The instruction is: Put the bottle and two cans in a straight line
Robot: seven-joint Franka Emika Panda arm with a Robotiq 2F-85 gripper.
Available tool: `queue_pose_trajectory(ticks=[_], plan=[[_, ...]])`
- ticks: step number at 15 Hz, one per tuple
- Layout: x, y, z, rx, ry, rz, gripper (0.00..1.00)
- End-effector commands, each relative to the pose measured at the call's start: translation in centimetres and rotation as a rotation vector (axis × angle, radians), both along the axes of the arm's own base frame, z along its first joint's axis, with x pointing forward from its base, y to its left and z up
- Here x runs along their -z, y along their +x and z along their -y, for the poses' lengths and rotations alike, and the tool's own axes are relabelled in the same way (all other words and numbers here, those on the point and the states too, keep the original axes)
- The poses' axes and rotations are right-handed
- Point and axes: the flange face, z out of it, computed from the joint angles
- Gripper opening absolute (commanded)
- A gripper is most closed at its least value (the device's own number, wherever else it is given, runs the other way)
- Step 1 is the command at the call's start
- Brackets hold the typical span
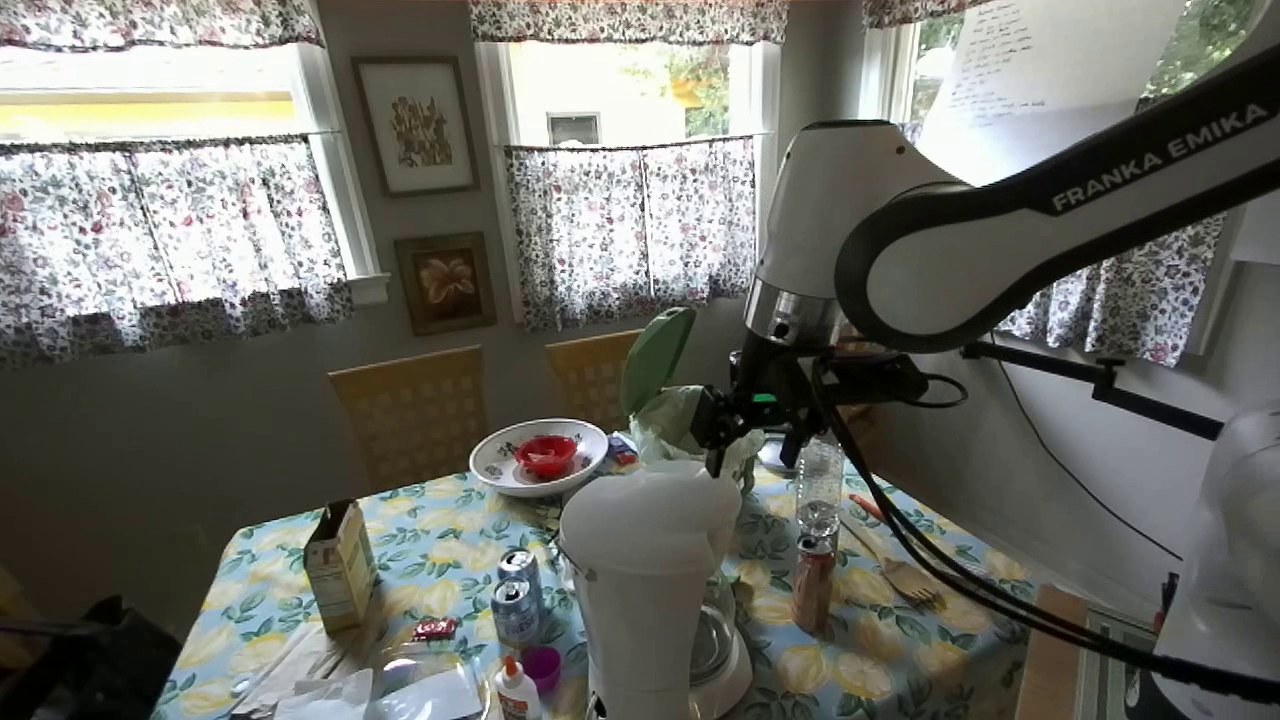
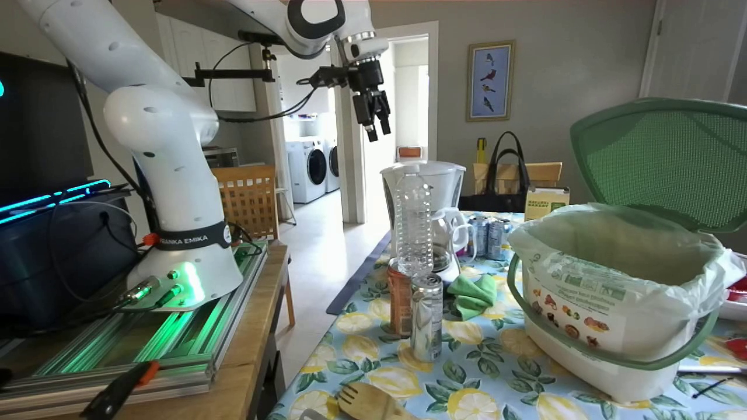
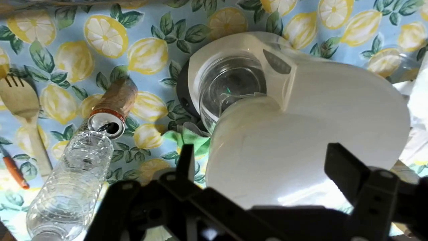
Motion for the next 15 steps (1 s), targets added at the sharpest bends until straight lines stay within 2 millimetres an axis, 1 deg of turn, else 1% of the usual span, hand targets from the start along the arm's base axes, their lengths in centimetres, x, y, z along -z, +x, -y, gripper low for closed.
queue_pose_trajectory(ticks=[1, 8, 12, 13, 15], plan=[[0.2, -0.5, 2.4, 0.086, 0.005, 0.037, 1.00], [0.3, -1.1, 8.7, 0.266, -0.024, 0.085, 1.00], [-0.1, -1.0, 11.2, 0.273, -0.057, 0.106, 1.00], [-0.5, -0.5, 11.7, 0.273, -0.063, 0.105, 1.00], [-0.4, -0.4, 12.6, 0.271, -0.083, 0.105, 1.00]])
